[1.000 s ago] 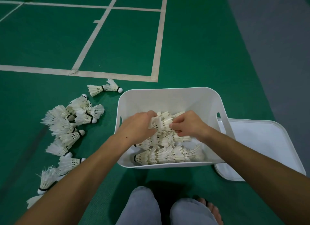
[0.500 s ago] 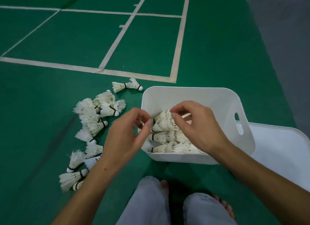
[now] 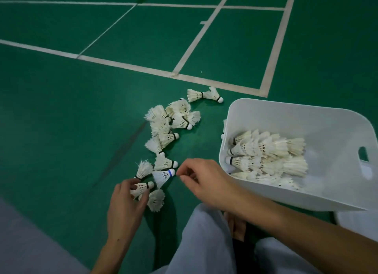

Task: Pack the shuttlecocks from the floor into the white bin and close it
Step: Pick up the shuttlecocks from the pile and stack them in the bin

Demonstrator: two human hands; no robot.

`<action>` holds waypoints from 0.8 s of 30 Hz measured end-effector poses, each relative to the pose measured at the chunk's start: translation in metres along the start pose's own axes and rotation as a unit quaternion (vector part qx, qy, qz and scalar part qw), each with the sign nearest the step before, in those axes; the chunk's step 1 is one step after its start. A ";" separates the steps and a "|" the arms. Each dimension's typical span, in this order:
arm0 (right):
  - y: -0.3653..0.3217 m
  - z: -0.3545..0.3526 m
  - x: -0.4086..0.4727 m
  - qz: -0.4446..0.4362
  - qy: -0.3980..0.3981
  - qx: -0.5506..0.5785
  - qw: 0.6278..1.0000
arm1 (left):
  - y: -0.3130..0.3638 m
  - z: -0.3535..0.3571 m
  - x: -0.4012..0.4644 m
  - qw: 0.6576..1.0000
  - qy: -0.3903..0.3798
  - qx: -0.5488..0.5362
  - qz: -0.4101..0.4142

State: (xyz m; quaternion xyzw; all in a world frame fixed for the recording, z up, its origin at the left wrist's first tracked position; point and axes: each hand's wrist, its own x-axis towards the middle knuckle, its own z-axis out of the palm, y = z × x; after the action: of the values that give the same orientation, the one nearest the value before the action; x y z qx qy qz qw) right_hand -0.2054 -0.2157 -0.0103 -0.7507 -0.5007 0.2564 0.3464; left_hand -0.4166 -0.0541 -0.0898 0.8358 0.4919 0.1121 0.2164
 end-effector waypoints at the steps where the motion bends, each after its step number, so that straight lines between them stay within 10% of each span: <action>1: 0.006 0.009 0.005 0.023 -0.014 0.007 1.000 | -0.004 0.003 0.000 1.000 -0.001 0.012 -0.011; 11: 0.031 0.079 0.043 -0.044 -0.075 -0.156 0.984 | -0.013 0.024 -0.003 0.979 0.022 0.201 -0.001; 24: 0.036 0.095 0.072 -0.062 -0.055 -0.242 0.967 | -0.023 0.020 0.009 0.998 -0.018 -0.054 -0.015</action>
State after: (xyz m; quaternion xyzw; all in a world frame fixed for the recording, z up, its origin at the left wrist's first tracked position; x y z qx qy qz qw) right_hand -0.2279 -0.1333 -0.1003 -0.7643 -0.6116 0.1464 0.1422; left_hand -0.4219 -0.0418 -0.1188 0.8173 0.4940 0.1200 0.2714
